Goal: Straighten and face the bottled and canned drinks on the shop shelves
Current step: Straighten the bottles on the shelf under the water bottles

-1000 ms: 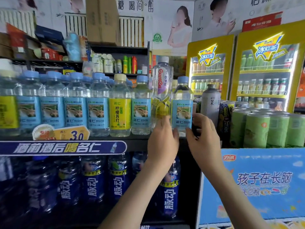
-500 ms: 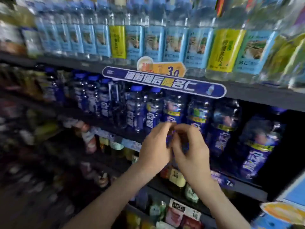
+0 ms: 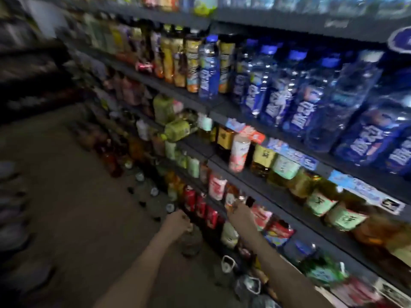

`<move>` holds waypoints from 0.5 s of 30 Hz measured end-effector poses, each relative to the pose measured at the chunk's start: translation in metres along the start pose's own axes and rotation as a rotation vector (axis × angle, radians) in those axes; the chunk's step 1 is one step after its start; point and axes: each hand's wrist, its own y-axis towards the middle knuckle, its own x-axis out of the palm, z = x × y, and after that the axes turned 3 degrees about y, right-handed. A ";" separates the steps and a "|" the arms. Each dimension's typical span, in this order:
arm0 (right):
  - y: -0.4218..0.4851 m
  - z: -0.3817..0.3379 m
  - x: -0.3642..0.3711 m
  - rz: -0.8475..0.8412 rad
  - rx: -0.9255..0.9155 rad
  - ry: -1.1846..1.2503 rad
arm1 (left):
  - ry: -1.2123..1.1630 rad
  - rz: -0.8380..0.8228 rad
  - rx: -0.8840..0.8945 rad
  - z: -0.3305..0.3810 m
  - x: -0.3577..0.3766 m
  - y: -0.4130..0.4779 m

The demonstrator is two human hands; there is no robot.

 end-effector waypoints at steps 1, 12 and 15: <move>0.007 -0.012 0.016 -0.030 0.019 0.026 | -0.011 0.009 -0.029 -0.018 -0.012 0.007; 0.155 -0.161 0.159 -0.061 -0.026 0.097 | -0.241 0.023 -0.186 -0.128 -0.134 0.158; 0.217 -0.202 0.188 -0.042 0.039 0.190 | -0.269 0.024 -0.131 -0.137 -0.174 0.222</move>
